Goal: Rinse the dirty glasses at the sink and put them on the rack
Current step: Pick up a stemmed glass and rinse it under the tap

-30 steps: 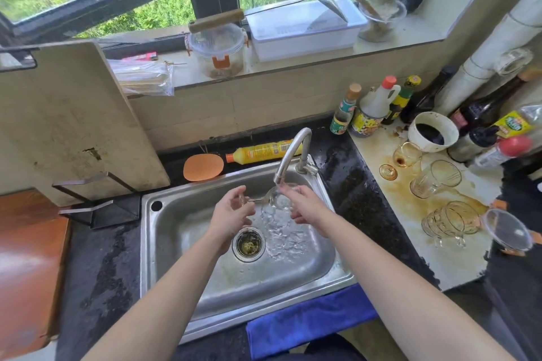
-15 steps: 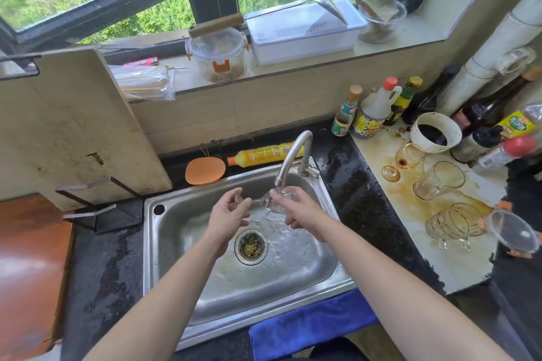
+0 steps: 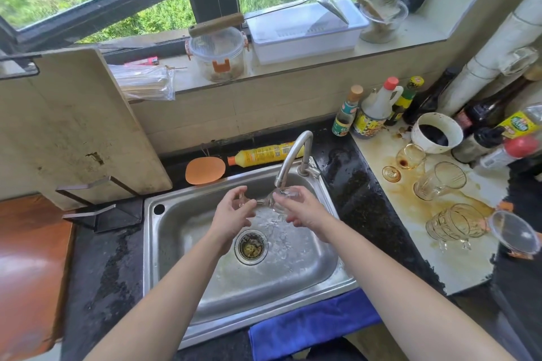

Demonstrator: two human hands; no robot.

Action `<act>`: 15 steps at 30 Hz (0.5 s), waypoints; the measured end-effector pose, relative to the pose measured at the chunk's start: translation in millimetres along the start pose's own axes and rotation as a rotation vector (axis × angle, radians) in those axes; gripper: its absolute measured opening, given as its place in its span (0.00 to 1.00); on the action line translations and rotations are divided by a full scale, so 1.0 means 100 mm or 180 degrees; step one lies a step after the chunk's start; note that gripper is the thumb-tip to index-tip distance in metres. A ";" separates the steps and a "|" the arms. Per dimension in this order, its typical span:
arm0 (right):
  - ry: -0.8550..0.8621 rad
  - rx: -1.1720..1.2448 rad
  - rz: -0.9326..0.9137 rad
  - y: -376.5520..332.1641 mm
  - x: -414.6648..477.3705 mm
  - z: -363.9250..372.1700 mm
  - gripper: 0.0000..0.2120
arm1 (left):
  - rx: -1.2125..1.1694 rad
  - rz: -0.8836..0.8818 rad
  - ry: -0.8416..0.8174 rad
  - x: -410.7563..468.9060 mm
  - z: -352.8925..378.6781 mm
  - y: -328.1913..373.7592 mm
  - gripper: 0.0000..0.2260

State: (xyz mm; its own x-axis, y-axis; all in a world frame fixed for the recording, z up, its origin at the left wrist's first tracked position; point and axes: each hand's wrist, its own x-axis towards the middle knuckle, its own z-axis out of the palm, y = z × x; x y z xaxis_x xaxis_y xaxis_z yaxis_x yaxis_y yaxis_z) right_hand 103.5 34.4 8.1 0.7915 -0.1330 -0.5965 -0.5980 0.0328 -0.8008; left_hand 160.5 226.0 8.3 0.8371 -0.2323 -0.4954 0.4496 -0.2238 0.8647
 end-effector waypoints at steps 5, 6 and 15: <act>0.0148 0.0137 0.0308 -0.01 0.00 0.00 0.29 | 0.0051 0.0127 -0.0094 -0.01 0.04 0.04 0.19; 0.0100 0.0270 0.0254 0.01 0.00 -0.01 0.29 | 0.0087 0.0126 -0.0099 -0.01 0.04 0.05 0.19; 0.0227 0.0369 0.0352 0.01 0.03 -0.05 0.29 | 0.0124 0.0147 -0.0070 -0.01 0.11 0.09 0.22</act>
State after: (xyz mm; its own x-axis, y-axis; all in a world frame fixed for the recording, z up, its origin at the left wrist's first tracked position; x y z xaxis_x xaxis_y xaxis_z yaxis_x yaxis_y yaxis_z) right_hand 104.4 28.8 5.9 0.7082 -0.1919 -0.6794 -0.6592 0.1646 -0.7337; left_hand 160.4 213.8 16.2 0.8493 -0.2639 -0.4571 0.3979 -0.2489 0.8830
